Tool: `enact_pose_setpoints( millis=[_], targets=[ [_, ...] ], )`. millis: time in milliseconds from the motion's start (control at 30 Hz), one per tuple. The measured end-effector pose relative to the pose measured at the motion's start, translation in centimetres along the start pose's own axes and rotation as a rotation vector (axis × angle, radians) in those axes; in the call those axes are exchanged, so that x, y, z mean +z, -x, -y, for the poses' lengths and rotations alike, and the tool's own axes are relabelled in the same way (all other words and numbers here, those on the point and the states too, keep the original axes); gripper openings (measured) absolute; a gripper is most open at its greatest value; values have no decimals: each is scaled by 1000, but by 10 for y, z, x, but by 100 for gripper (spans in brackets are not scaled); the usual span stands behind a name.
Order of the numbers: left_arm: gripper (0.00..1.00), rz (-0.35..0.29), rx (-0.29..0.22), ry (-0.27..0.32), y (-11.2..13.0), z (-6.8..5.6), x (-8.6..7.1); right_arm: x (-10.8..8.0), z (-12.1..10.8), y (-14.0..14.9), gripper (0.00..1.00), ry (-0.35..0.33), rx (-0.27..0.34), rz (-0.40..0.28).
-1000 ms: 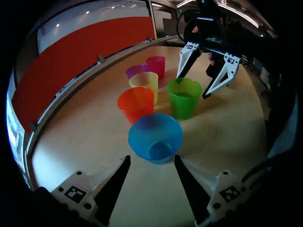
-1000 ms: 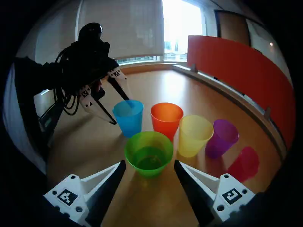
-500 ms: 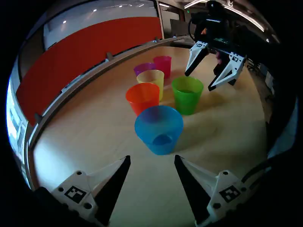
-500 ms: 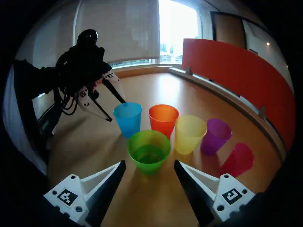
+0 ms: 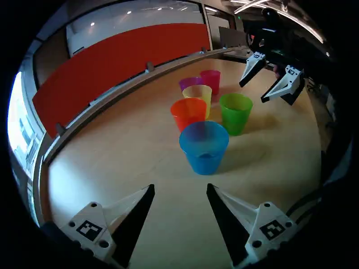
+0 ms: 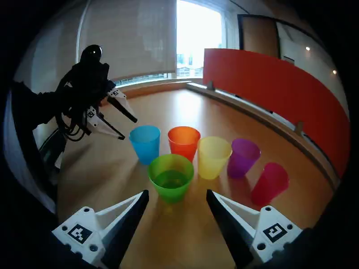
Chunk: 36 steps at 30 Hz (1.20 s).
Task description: Pour water
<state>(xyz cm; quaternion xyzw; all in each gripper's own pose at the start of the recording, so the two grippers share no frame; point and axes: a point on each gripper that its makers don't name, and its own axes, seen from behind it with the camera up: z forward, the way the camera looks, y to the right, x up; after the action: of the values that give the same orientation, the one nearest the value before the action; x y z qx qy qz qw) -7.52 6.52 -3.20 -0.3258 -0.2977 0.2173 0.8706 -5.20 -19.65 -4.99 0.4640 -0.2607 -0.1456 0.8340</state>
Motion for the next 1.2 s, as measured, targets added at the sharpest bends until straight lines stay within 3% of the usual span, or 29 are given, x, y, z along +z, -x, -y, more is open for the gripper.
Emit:
enact_pose_setpoints(
  millis=[200,600,1000,1200],
  targets=[
    [86,-27,-32,-74,-4,11,-12,-13,-7,-1,99,66,27,-14],
    [86,-88,-102,-168,-13,20,-36,-43,-18,-9,99,173,61,-68],
    [86,-210,-164,-301,-39,42,-55,-76,-53,-35,99,370,72,-196],
    [86,-298,-232,-356,-54,56,-63,-94,-69,-53,99,474,97,-286]
  ],
)
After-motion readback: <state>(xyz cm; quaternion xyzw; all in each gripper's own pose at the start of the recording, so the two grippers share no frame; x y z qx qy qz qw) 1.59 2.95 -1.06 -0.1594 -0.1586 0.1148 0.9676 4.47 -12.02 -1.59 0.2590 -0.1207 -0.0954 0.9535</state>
